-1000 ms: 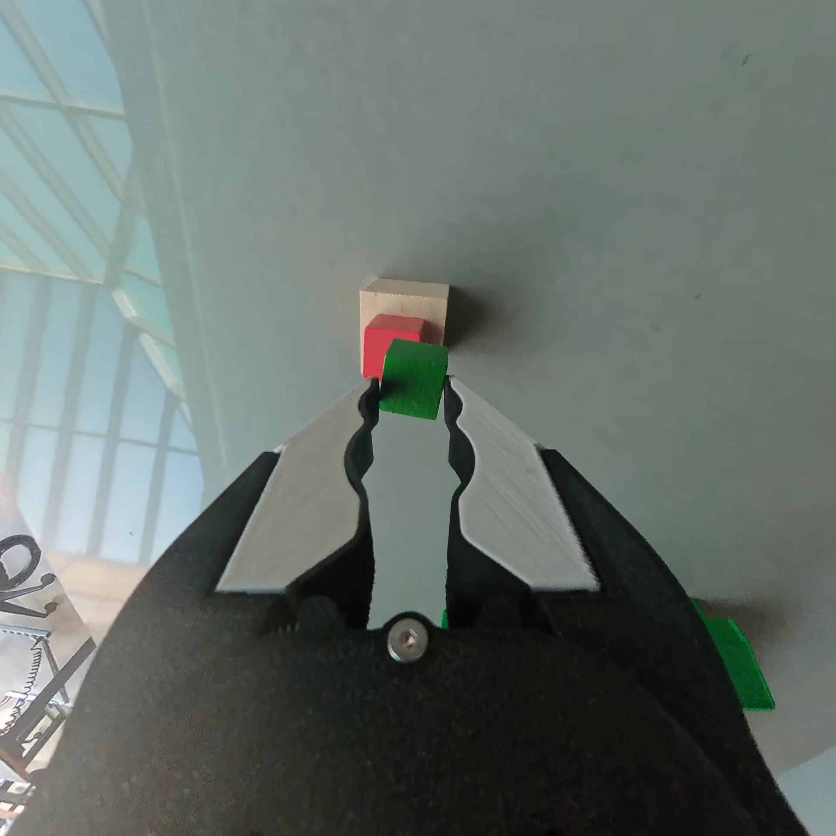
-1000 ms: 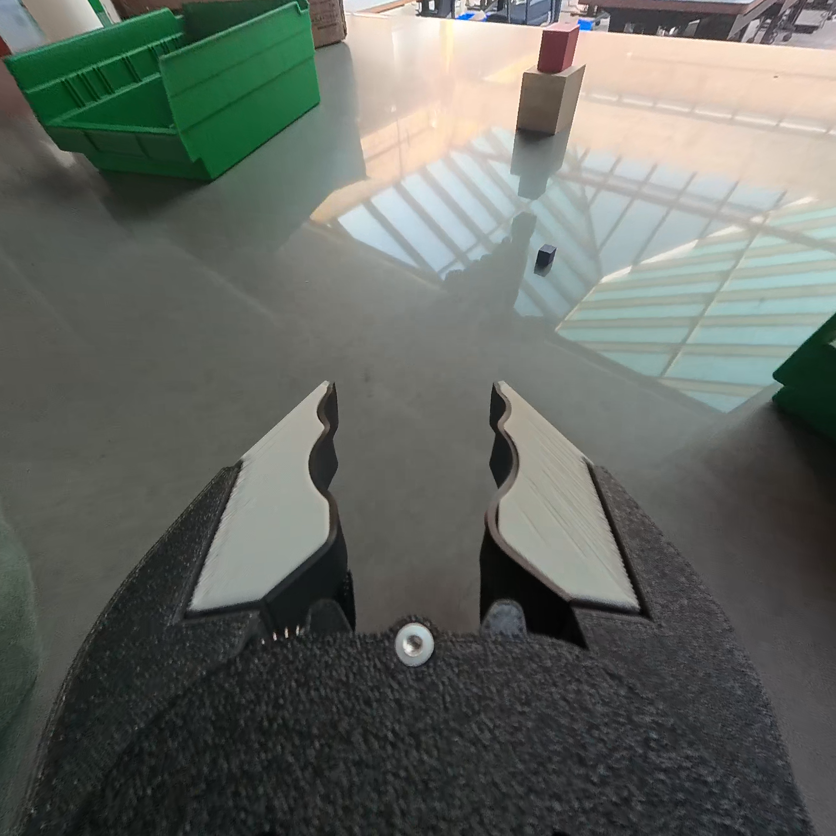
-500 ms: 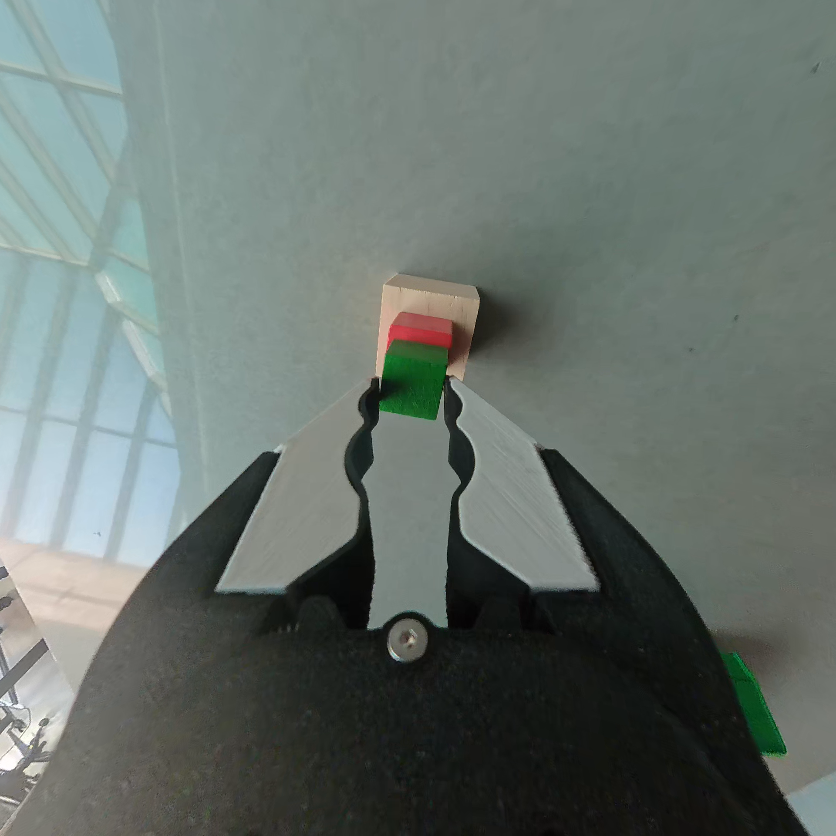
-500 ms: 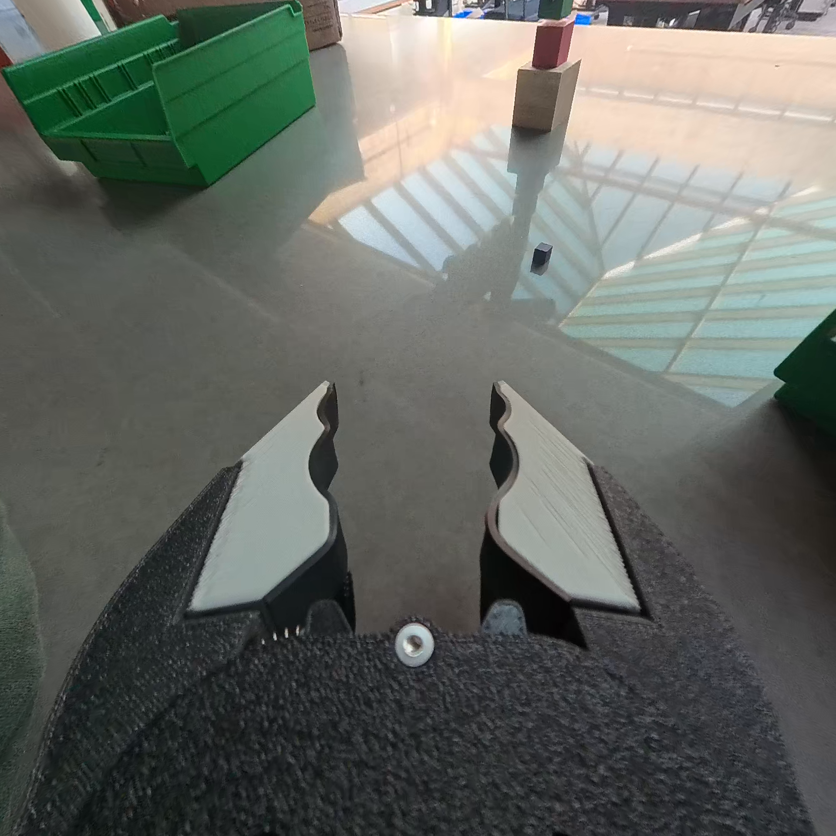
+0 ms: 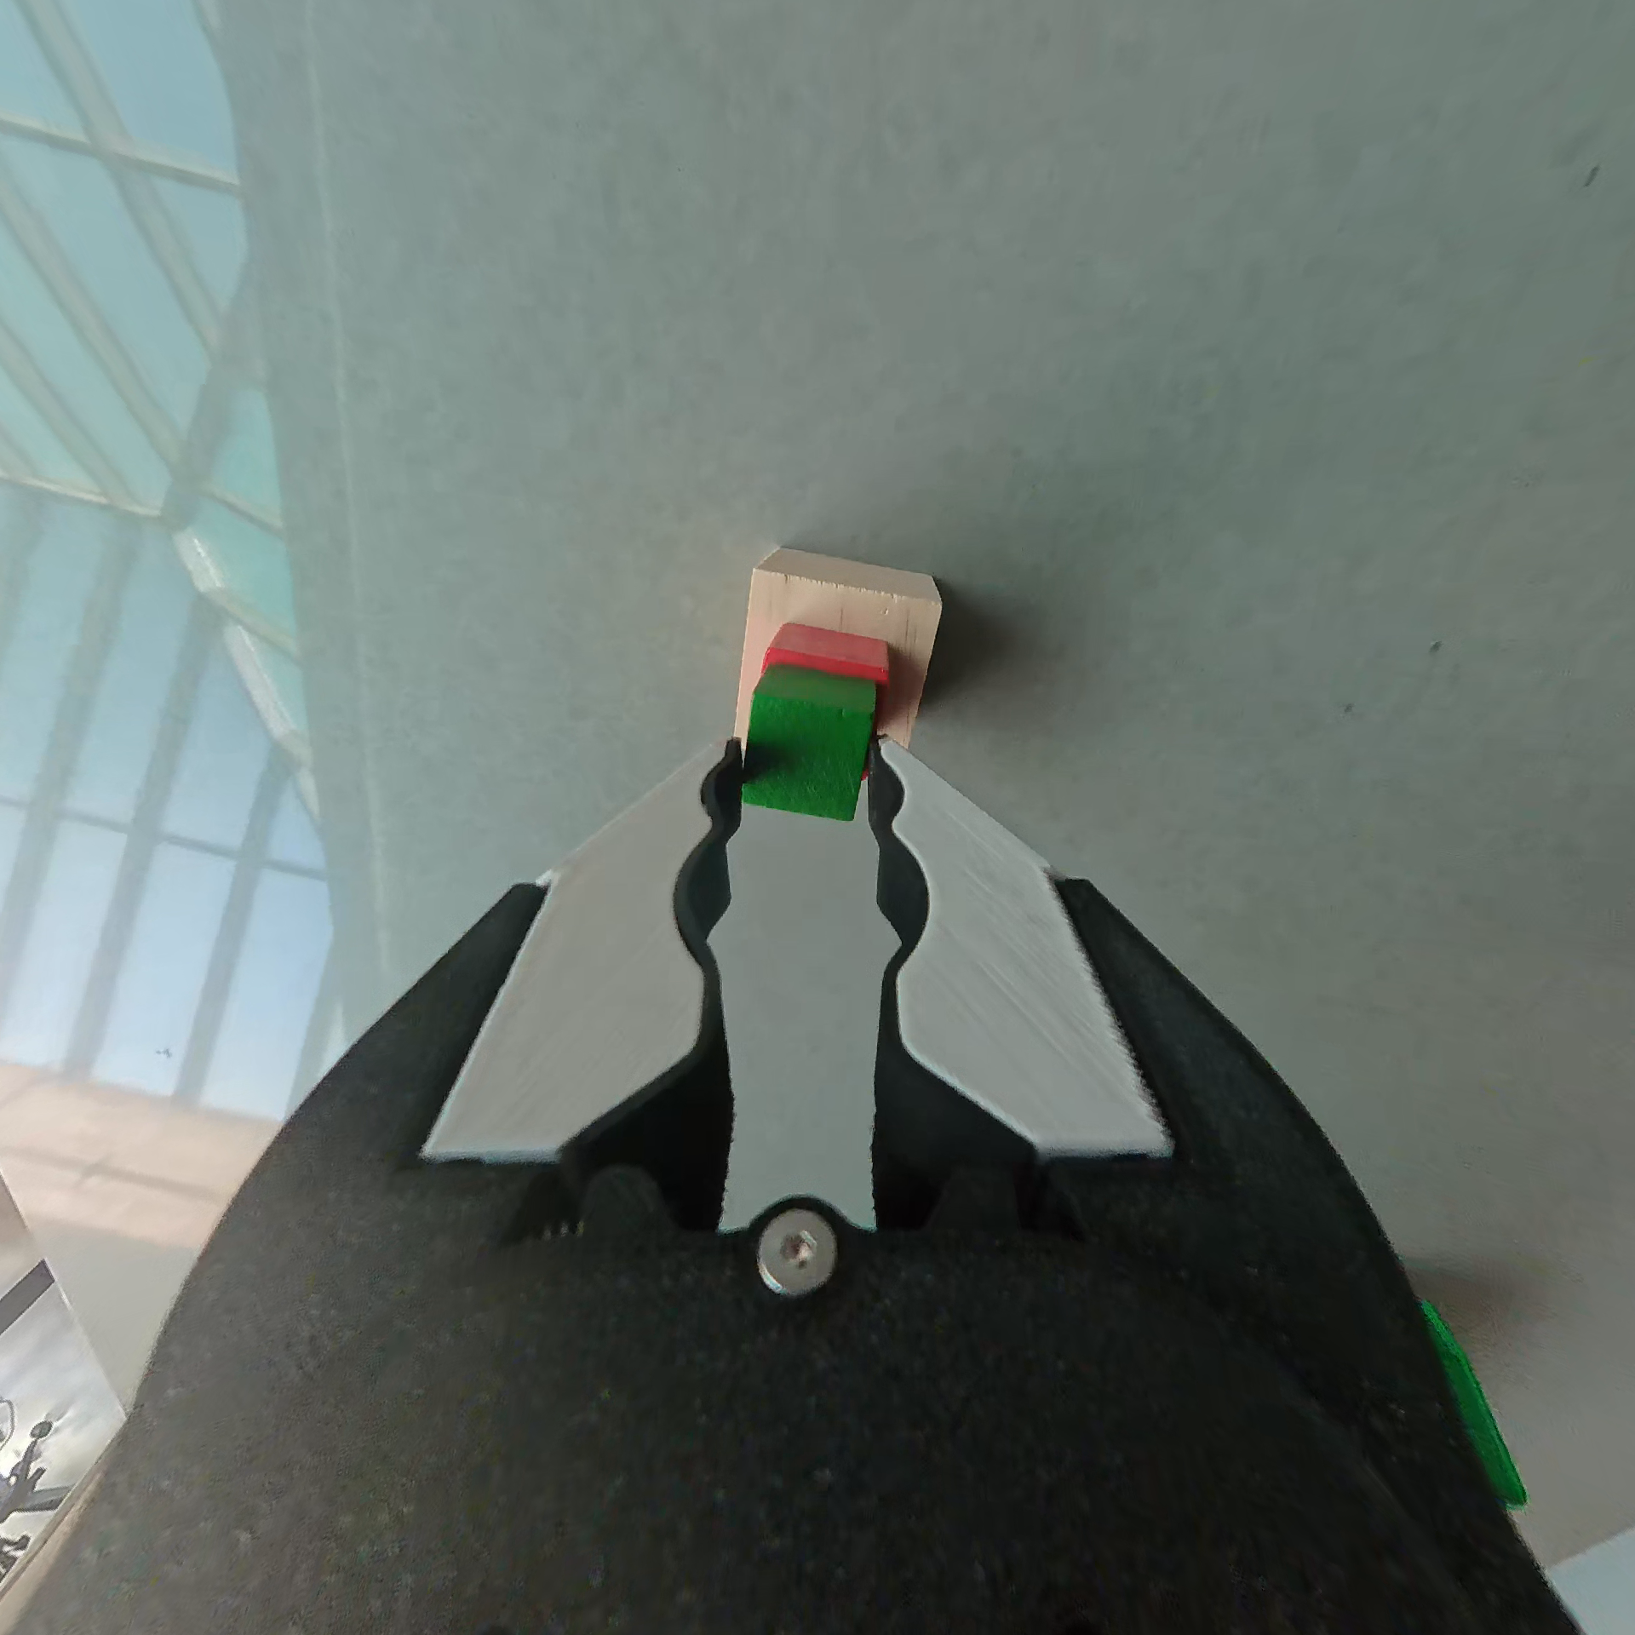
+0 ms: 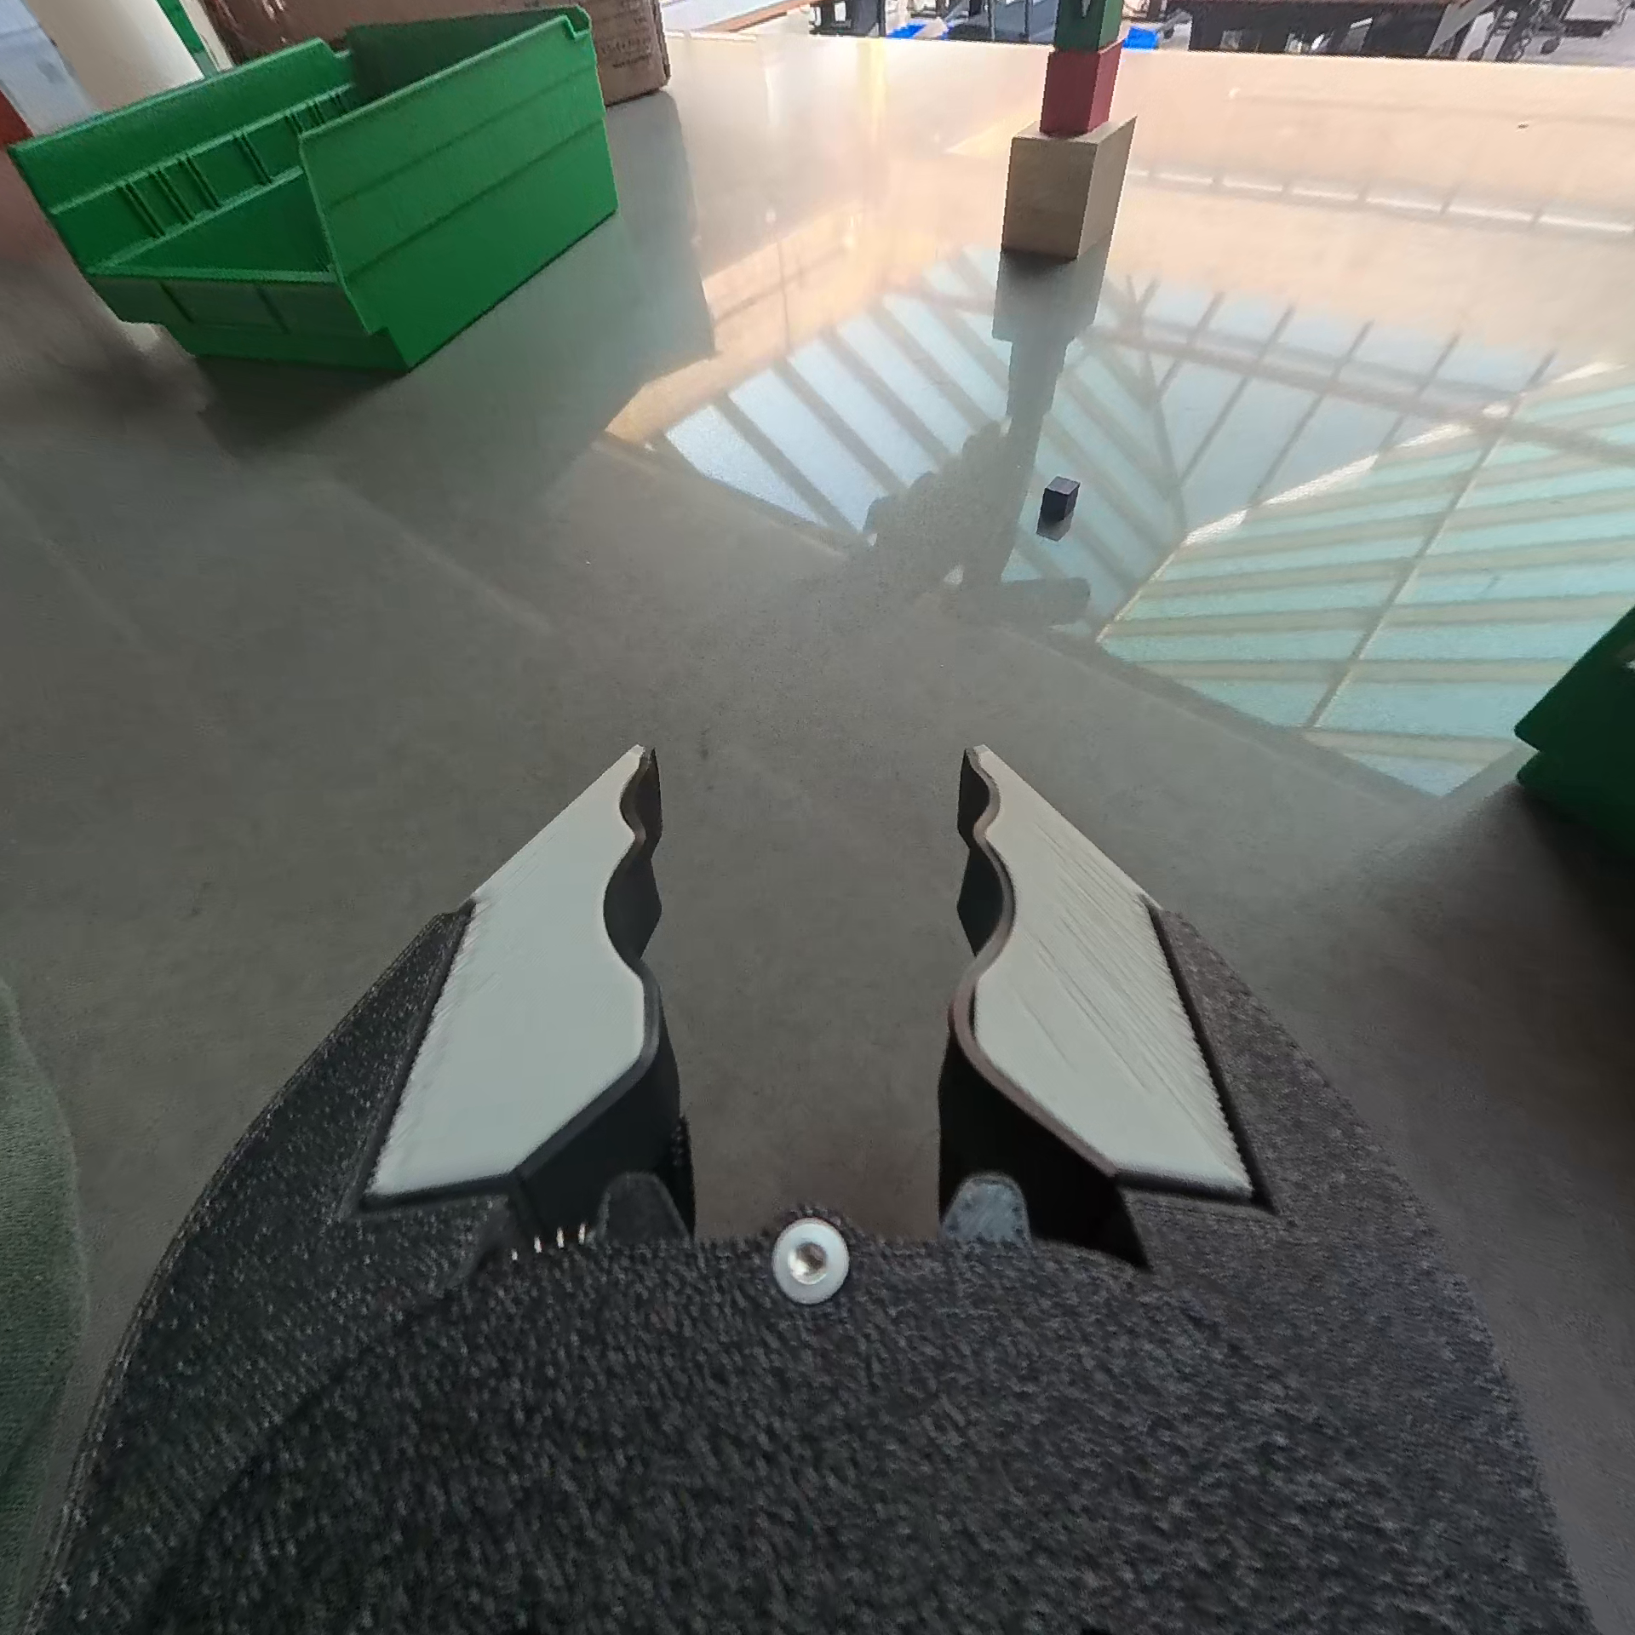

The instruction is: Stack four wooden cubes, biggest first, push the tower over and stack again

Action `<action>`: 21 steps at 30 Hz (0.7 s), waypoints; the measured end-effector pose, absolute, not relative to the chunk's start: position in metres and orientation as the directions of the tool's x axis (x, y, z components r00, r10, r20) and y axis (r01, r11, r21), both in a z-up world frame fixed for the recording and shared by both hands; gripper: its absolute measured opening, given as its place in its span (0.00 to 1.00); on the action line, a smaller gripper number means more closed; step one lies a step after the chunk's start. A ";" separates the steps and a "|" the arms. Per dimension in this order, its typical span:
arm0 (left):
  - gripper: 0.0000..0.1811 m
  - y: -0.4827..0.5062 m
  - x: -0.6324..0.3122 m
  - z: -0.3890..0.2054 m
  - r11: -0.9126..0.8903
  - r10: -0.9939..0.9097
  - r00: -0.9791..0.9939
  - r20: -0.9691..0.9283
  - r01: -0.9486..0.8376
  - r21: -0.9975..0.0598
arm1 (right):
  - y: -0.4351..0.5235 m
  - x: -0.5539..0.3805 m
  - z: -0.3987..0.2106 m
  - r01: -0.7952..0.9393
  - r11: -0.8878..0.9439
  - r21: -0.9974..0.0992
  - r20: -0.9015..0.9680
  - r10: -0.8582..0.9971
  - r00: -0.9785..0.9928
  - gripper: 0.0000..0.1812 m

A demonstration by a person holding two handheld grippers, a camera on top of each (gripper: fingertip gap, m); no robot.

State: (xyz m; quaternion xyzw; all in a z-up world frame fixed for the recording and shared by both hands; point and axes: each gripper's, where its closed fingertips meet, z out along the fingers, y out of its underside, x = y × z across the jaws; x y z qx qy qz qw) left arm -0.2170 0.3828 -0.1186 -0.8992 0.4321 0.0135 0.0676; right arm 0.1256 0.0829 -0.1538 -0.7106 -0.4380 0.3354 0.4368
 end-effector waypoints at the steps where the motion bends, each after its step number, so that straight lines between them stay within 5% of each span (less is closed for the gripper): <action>1: 0.15 0.383 -0.217 -0.119 -0.618 -0.775 0.627 -0.081 -0.778 -0.111 | 0.083 0.126 -0.154 0.329 -0.235 -0.915 -0.094 0.915 0.391 0.37; 21: 0.19 0.383 -0.217 -0.116 -0.616 -0.774 0.626 -0.093 -0.779 -0.117 | 0.084 0.125 -0.153 0.325 -0.232 -0.917 -0.093 0.916 0.391 0.37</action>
